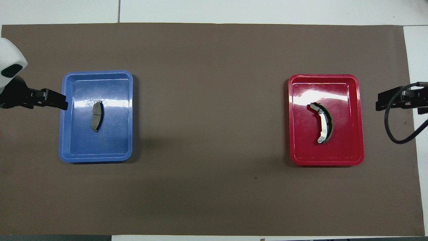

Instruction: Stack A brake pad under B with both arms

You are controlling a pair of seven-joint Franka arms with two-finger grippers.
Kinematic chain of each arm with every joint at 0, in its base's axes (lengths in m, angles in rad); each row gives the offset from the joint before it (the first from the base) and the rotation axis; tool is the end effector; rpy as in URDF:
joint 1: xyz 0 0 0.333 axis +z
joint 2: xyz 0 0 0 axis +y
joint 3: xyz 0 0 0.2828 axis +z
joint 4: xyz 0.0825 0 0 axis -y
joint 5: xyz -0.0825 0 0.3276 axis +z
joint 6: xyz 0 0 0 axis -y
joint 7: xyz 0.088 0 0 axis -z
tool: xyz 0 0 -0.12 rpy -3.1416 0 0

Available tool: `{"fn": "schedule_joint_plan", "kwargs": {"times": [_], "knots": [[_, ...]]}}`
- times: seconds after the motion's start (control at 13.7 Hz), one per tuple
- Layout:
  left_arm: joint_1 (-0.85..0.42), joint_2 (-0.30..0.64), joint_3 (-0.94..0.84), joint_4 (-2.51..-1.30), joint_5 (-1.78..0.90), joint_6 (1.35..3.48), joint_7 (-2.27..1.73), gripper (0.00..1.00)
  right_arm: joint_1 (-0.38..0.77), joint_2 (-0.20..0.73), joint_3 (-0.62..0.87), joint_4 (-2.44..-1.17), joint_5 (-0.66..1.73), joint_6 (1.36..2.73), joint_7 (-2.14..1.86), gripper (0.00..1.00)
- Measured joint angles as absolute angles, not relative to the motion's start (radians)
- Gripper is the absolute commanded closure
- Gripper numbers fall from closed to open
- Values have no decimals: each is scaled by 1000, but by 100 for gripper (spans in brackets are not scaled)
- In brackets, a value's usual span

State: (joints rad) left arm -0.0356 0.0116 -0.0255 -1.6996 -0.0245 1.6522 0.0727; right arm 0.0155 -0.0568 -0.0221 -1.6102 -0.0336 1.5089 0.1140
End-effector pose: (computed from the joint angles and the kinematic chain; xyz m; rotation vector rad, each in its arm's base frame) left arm 0.5014 -0.0334 0.5257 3.1086 -0.2040 -0.0917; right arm 0.4750 -0.0076 0.5845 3.1004 -0.1892 -0.0664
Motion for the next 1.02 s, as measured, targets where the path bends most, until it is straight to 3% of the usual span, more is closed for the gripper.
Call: {"fn": "schedule_joint_plan", "kwargs": {"times": [0.66, 1.02], "knots": [[-33, 11, -23, -1703, -24, 1649, 73, 1, 15, -57, -22, -1610, -34, 1509, 114, 0], [-33, -6, -23, -1771, -24, 1711, 73, 2, 15, -57, -22, -1610, -34, 1509, 114, 0]]}}
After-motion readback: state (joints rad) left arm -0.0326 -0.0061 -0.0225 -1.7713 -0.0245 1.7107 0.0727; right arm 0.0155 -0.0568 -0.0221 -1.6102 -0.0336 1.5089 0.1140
